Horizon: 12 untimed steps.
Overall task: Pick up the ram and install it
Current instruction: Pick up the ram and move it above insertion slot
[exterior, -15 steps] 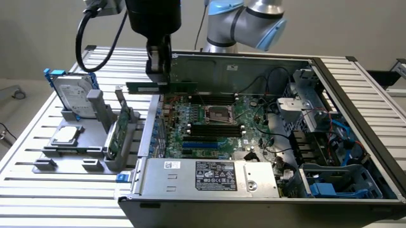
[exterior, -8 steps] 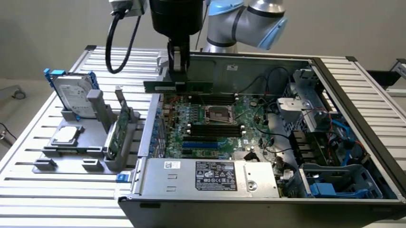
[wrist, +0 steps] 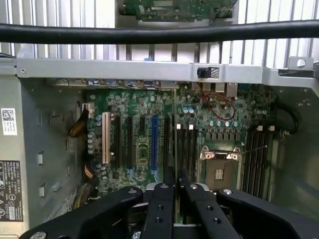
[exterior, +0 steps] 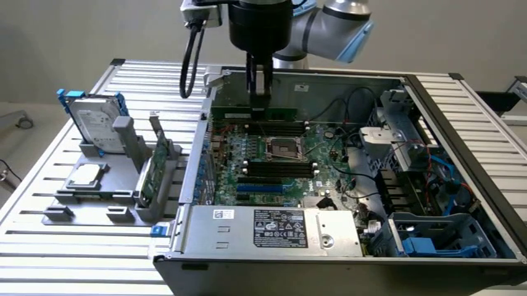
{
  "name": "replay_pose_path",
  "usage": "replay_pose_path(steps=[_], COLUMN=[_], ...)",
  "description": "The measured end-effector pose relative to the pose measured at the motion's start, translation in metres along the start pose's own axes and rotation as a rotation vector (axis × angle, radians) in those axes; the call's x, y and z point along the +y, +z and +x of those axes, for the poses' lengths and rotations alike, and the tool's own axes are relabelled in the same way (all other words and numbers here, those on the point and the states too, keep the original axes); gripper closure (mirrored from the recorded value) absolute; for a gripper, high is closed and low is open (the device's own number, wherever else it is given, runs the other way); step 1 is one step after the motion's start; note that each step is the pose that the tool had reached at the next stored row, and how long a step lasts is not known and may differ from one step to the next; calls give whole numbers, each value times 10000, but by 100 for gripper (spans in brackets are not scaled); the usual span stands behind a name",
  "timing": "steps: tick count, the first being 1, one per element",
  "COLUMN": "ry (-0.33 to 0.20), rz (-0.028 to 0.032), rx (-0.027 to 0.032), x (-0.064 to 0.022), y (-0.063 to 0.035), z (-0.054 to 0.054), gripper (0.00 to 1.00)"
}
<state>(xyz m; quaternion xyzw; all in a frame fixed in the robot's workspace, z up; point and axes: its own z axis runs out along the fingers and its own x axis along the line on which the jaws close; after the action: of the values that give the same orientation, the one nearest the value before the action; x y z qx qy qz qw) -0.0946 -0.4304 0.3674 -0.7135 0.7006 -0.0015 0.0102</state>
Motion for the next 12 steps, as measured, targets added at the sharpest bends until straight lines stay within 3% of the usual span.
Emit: replay_pose_path(steps=[12], ry=[71], rz=[-3], rx=[0], x=[-269], y=[225], z=[-129], gripper=[86])
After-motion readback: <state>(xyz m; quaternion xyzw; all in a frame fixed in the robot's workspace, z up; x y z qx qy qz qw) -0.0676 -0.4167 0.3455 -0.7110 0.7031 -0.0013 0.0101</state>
